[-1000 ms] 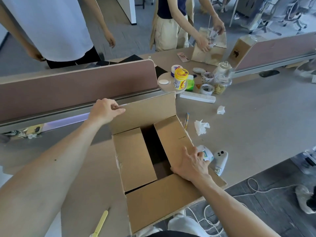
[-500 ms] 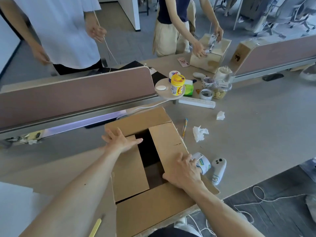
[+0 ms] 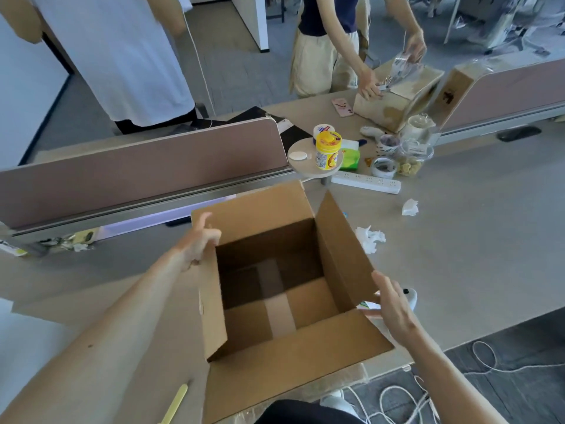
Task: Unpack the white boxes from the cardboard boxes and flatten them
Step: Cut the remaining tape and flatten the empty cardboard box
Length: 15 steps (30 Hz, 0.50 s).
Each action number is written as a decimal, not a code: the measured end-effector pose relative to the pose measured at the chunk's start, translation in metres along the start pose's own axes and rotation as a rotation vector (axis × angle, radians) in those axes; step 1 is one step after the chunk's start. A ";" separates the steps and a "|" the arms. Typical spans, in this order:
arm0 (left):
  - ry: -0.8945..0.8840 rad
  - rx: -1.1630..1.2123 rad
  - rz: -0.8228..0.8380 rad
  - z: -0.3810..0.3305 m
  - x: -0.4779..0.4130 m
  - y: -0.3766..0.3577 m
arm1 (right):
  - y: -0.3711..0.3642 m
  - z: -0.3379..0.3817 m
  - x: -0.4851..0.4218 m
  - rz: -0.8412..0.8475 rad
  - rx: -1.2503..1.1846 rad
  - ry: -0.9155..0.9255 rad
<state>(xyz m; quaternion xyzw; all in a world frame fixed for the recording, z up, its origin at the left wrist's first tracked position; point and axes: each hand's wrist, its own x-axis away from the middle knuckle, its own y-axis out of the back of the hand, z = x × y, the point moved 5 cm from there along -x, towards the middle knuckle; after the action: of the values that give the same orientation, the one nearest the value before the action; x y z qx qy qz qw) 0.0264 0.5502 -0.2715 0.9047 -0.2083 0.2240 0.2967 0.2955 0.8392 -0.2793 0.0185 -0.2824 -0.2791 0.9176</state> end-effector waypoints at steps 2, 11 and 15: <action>-0.014 0.055 0.010 0.002 0.005 0.018 | 0.010 -0.002 -0.003 -0.108 -0.094 0.017; 0.067 -0.378 -0.173 0.043 0.001 0.092 | 0.014 -0.067 -0.041 -0.198 -0.063 -0.235; 0.159 -1.126 -0.187 0.064 -0.008 0.106 | 0.012 -0.072 -0.044 -0.187 -0.078 -0.293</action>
<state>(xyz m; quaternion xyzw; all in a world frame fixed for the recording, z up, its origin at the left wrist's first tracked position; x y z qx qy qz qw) -0.0156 0.4339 -0.2750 0.6021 -0.1915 0.1188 0.7660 0.3094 0.8633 -0.3600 -0.0316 -0.3990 -0.3736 0.8368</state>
